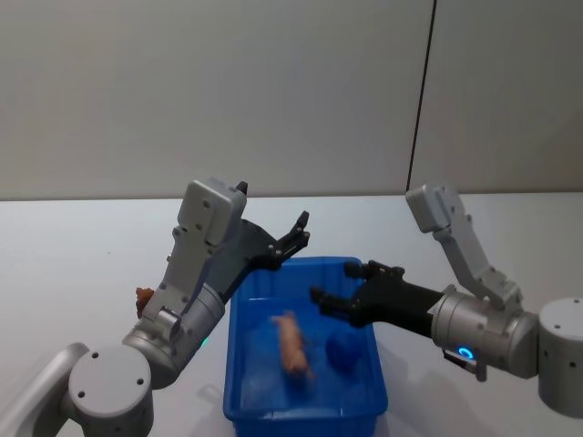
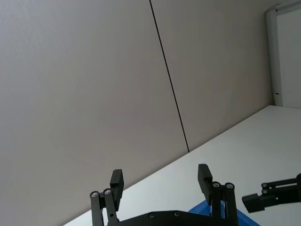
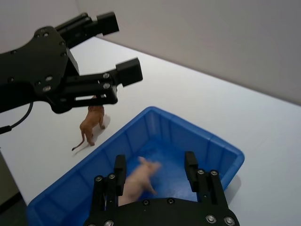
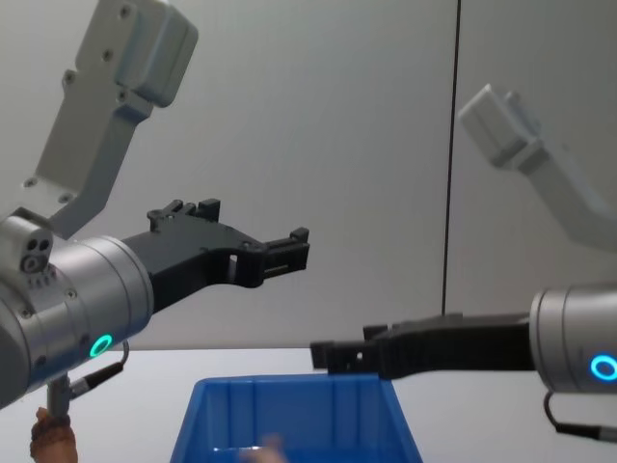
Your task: Pick up the two dolls from the table and place them into the box.
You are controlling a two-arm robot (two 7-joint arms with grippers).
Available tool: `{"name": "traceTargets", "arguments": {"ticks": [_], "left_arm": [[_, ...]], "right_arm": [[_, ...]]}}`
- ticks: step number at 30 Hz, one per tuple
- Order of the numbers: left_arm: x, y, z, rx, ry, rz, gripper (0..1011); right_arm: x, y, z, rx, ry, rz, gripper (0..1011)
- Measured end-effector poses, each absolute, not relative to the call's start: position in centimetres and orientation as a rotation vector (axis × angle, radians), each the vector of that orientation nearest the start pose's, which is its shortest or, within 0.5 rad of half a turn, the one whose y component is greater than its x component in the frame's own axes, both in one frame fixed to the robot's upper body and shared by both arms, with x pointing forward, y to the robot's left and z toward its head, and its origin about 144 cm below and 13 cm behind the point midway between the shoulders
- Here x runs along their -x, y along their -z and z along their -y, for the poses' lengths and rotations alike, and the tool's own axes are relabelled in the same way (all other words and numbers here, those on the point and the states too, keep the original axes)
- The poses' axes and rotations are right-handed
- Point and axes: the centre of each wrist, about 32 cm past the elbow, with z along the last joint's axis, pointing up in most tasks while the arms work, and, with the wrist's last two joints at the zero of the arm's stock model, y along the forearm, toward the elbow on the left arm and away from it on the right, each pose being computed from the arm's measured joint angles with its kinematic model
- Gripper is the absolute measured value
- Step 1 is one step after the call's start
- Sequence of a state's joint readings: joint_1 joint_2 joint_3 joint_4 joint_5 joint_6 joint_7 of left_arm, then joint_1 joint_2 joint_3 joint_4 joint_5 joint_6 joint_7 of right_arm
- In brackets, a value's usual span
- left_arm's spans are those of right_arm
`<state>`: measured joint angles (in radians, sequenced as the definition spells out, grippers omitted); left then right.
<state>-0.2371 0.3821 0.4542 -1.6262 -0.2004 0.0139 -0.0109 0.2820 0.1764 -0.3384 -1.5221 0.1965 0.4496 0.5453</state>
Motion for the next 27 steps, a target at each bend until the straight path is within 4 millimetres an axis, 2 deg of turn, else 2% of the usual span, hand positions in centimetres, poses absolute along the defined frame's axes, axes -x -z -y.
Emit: {"name": "traceTargets", "arguments": {"ticks": [5, 11, 27], "left_arm": [[-49.2, -120.4, -19.8, -0.061, -1.124, 0.268, 1001], [-49.2, -120.4, -19.8, -0.061, -1.124, 0.268, 1001], [-49.2, -120.4, -19.8, -0.061, -1.124, 0.268, 1001]], "right_arm": [[-52.1, -120.4, 17.5, 0.252, 0.691, -0.241, 872], [-52.1, -120.4, 17.5, 0.263, 0.679, -0.273, 1001], [-51.1, -120.9, 19.7, 0.207, 0.794, -0.199, 1001]]}}
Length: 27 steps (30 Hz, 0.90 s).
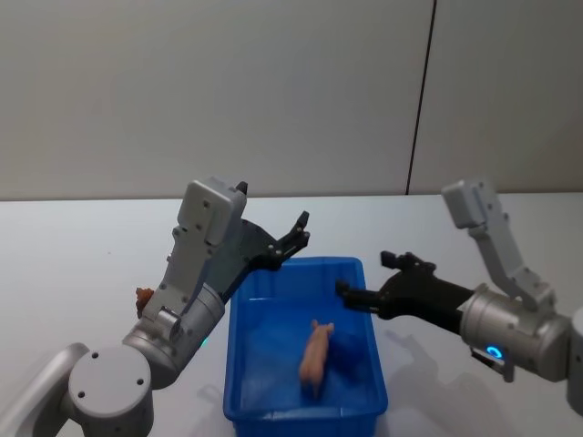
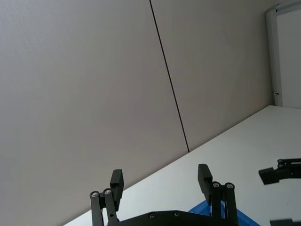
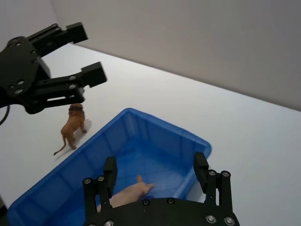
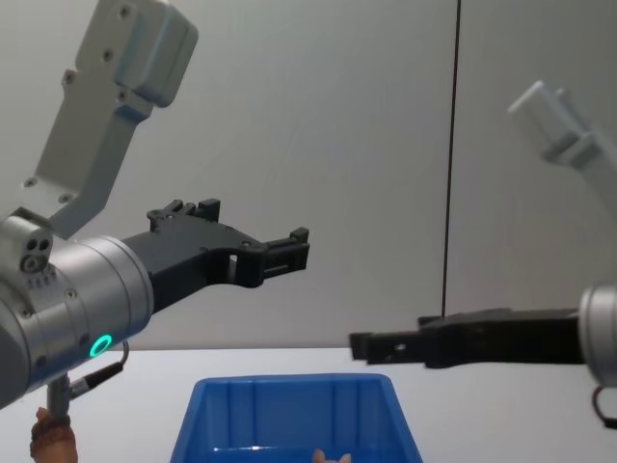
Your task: Pick up the two dolls from the table and place them into the box.
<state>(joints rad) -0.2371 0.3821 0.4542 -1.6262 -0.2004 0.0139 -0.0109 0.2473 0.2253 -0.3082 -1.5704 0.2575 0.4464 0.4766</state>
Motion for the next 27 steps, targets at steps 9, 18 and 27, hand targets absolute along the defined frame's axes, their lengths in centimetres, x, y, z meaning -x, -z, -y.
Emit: {"name": "traceTargets", "arguments": {"ticks": [9, 18, 27], "left_arm": [[-49.2, -120.4, -19.8, -0.061, -1.124, 0.268, 1001], [-48.9, -120.6, -20.2, -0.082, -1.132, 0.248, 1001], [-47.6, -121.0, -21.3, -0.135, -1.2, 0.191, 1001]], "right_arm": [[-49.7, -120.8, 21.0, 0.176, 0.908, -0.162, 1001], [-47.7, -120.3, 22.4, 0.145, 1.058, -0.13, 1001], [-46.0, -119.8, 23.3, 0.118, 1.195, -0.107, 1001]]}}
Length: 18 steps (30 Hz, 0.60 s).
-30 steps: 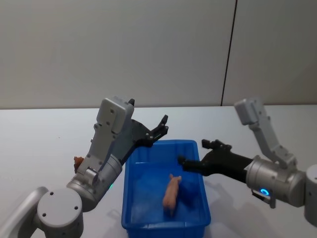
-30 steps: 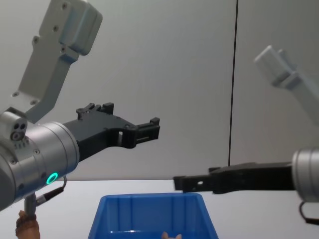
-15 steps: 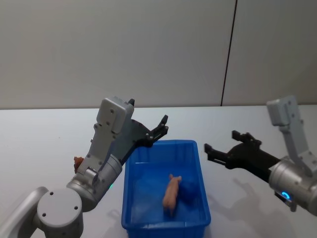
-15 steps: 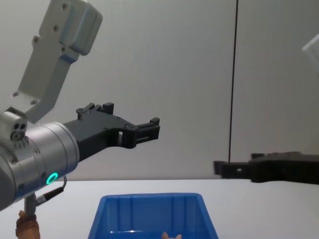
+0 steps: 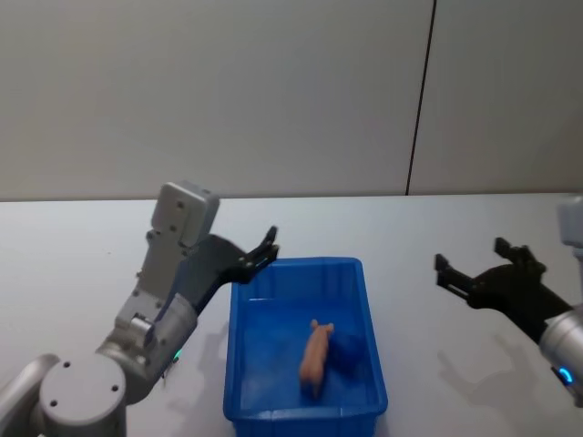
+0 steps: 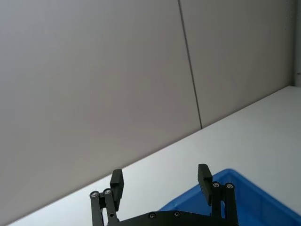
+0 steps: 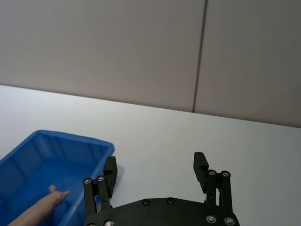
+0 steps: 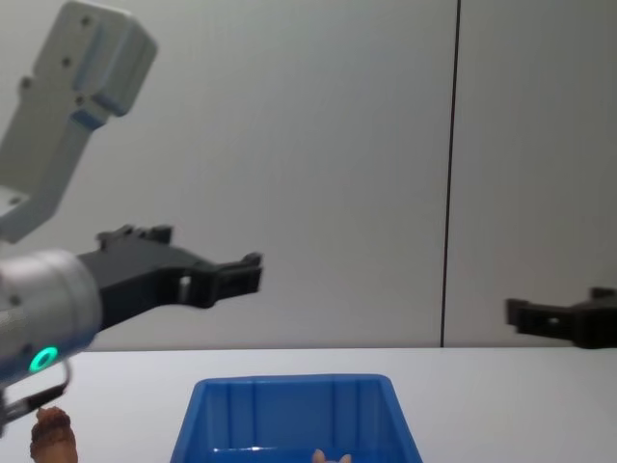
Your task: Pick up the two dolls from the table and place them into the box.
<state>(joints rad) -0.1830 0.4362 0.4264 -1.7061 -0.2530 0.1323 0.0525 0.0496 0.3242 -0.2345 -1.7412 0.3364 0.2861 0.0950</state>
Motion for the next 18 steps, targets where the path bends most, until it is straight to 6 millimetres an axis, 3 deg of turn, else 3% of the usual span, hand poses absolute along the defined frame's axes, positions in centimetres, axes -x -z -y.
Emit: {"name": "traceTargets", "arguments": {"ticks": [18], "left_arm": [[-43.6, -120.8, -22.9, -0.274, -1.427, -0.012, 1001]], "right_arm": [[-43.5, -119.0, 24.8, 0.084, 1.376, -0.077, 1001]]}}
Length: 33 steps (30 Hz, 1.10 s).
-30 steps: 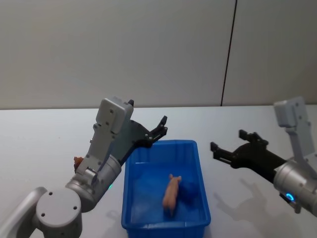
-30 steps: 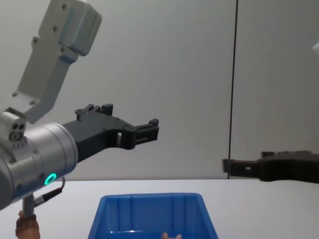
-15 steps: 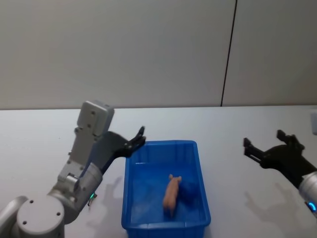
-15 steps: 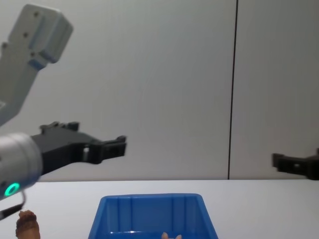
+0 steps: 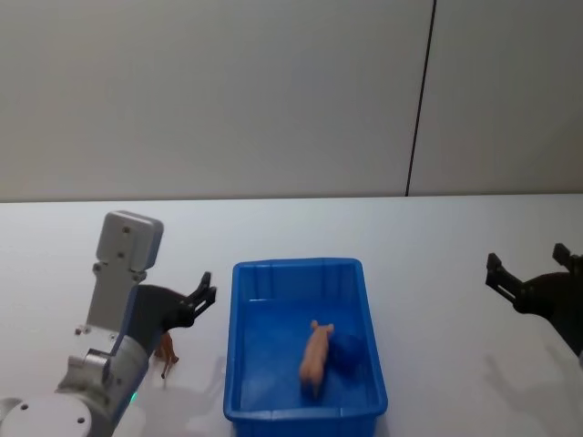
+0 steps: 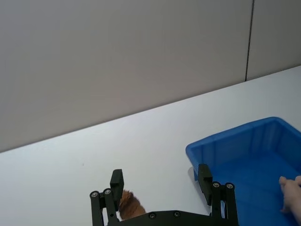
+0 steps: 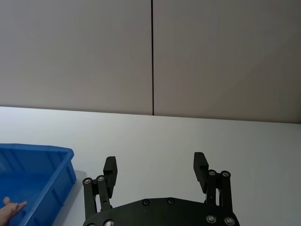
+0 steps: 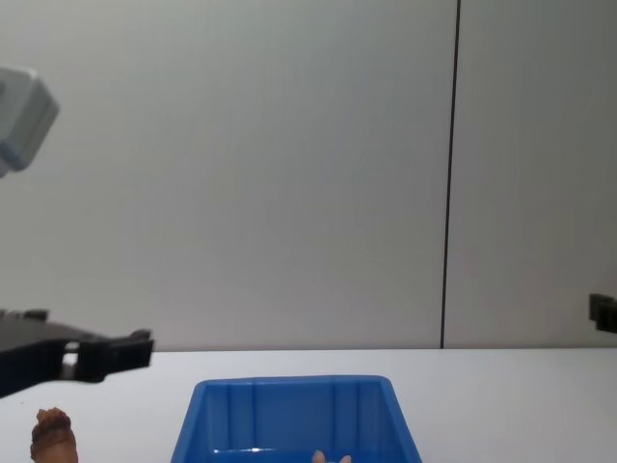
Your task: Pick up the two dolls from the table and place them into the box.
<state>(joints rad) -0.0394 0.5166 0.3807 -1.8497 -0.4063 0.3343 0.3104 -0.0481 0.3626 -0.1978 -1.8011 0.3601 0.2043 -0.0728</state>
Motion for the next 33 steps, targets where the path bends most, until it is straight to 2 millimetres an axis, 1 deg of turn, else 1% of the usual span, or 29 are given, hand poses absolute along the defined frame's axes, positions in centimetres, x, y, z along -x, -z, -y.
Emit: {"name": "traceTargets", "arguments": {"ticks": [8, 16, 22, 29, 30, 31, 33], "left_arm": [[-42.6, -120.6, -23.1, -0.315, -1.494, -0.082, 1001], [-42.2, -120.4, -23.3, -0.336, -1.525, -0.119, 1001], [-42.9, -119.6, -24.4, -0.34, -1.527, -0.223, 1001], [-44.6, -118.4, -25.7, -0.334, -1.501, -0.329, 1001], [-44.6, -118.4, -25.7, -0.334, -1.501, -0.329, 1001], [-45.1, -118.0, -26.0, -0.331, -1.495, -0.353, 1001], [-45.5, -117.8, -26.2, -0.33, -1.492, -0.365, 1001]], "right_arm": [[-43.2, -118.9, 25.0, 0.08, 1.401, -0.073, 1001], [-43.0, -118.9, 25.1, 0.077, 1.415, -0.071, 1001], [-42.9, -118.9, 25.2, 0.076, 1.421, -0.07, 1001], [-42.8, -118.8, 25.2, 0.074, 1.425, -0.07, 1001], [-42.8, -118.8, 25.2, 0.074, 1.426, -0.07, 1001], [-42.8, -118.8, 25.2, 0.074, 1.426, -0.07, 1001], [-42.8, -118.8, 25.2, 0.074, 1.427, -0.07, 1001]]}}
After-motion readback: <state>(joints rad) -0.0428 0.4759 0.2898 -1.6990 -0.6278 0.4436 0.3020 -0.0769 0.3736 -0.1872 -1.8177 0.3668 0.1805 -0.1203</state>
